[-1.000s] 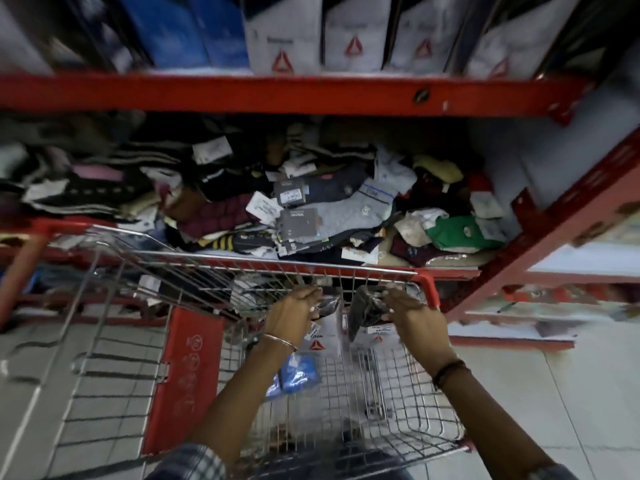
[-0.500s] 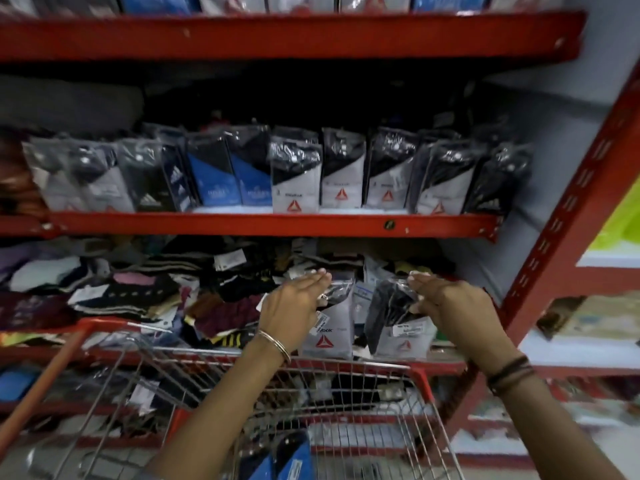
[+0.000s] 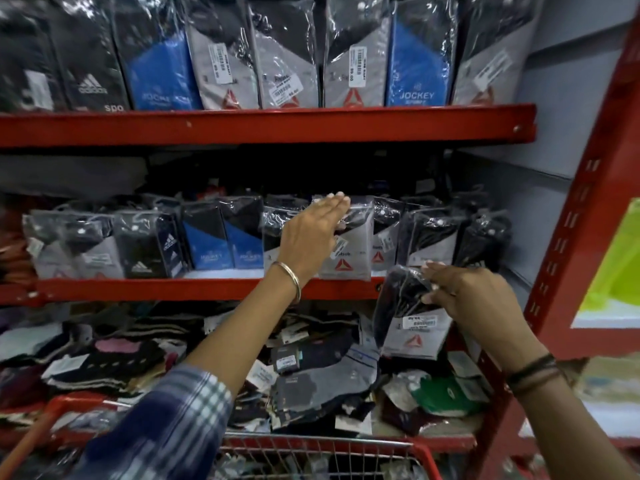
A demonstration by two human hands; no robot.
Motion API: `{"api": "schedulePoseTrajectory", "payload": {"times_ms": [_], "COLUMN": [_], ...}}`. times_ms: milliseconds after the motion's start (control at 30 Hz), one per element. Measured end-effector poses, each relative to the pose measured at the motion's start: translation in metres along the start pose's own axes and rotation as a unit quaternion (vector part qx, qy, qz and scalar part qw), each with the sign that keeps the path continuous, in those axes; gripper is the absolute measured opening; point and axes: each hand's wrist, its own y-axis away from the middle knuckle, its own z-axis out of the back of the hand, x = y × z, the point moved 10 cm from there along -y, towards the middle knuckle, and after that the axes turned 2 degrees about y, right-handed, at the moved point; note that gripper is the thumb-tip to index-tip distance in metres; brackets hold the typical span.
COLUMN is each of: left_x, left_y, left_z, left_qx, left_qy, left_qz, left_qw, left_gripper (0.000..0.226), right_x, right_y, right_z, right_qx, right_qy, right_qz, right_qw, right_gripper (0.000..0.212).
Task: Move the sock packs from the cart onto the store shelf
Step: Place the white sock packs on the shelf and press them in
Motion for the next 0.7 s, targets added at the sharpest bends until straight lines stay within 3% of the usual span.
{"api": "schedulePoseTrajectory", "payload": {"times_ms": [167,433,700], "left_x": [0.011,0.030,0.039], "left_y": [-0.013,0.004,0.005], "left_z": [-0.033,-0.078,-0.092], "left_qx": [0.038,0.152,0.151], "left_qy": [-0.030,-0.037,-0.025], "left_qz": [-0.018,0.058,0.082], "left_qw": [0.999,0.986,0.985], "left_gripper": [0.056,0.057,0.058], "right_x": [0.003,0.016,0.009], "right_y": [-0.007,-0.040,-0.081], "right_z": [0.009,0.028,-0.001], "right_qx": [-0.020,-0.115,-0.115], "right_qy": [-0.018,-0.021,-0.048], "right_qz": [0.001,0.013,-0.013], "right_qw": [1.000,0.993,0.992], "right_gripper": [0.038,0.040,0.032]}}
